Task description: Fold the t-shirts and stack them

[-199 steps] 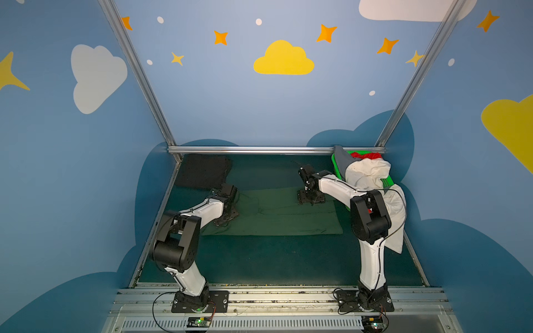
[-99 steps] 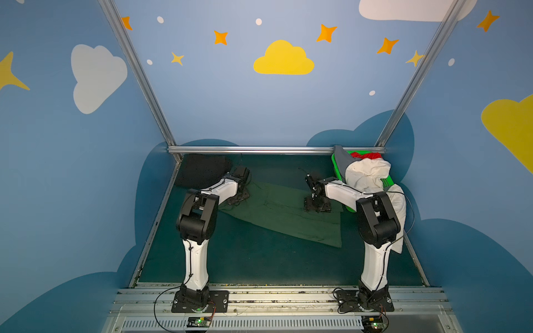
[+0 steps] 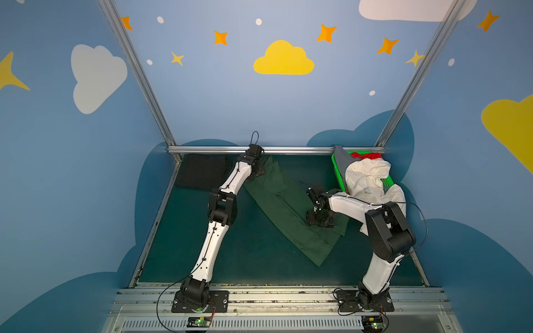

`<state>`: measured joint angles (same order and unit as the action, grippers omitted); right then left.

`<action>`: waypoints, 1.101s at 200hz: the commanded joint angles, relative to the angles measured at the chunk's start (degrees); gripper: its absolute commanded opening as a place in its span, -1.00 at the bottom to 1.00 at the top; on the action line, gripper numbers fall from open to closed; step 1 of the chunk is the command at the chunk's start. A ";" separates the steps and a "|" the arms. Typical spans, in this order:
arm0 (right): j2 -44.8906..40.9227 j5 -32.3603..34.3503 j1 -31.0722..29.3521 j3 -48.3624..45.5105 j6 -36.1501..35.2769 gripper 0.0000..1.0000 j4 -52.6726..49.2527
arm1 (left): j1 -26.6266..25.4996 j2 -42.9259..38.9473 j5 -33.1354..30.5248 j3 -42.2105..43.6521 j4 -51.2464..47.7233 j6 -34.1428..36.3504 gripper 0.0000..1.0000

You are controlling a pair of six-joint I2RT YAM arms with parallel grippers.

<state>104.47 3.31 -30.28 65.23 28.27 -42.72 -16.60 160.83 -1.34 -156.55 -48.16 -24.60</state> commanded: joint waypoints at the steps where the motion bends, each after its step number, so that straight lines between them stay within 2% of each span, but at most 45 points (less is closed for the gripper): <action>1: 2.66 -5.60 -2.98 -4.05 2.38 0.48 -4.06 | 2.46 4.83 5.14 -2.65 -6.42 1.73 0.40; 20: 2.18 -5.92 -5.31 -4.42 4.15 0.47 -4.80 | 4.17 1.45 8.37 5.12 1.18 -0.28 0.39; 34: 0.69 -8.79 -6.57 -5.17 5.38 0.47 -4.39 | 4.84 -0.60 8.18 8.62 4.67 -0.34 0.38; 78: -7.71 -17.29 -10.74 -6.61 11.15 0.58 -4.11 | 5.62 4.63 10.23 -1.63 1.41 0.64 0.38; 112: -15.95 -18.97 -12.32 -6.52 13.42 0.62 -5.84 | 5.27 3.15 10.71 0.84 3.88 0.29 0.40; 143: -23.14 -13.37 -11.29 -5.12 11.45 0.66 -10.62 | 4.06 1.45 13.12 0.91 3.99 0.31 0.48; 149: -24.17 -11.26 -10.45 -5.25 10.98 0.68 -11.72 | 3.74 0.77 13.08 1.01 3.57 0.56 0.58; 166: -26.32 -6.83 -7.13 -6.38 9.66 0.68 -14.03 | 2.31 -2.04 13.12 2.13 2.48 1.54 0.99; 220: -29.04 0.37 4.05 -10.70 2.86 0.70 -12.58 | -1.95 -14.87 8.03 11.55 1.63 2.77 1.00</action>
<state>75.92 -1.58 -29.47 55.64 35.64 -54.35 -16.64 153.49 9.26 -147.26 -44.18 -22.98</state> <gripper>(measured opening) 0.846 0.997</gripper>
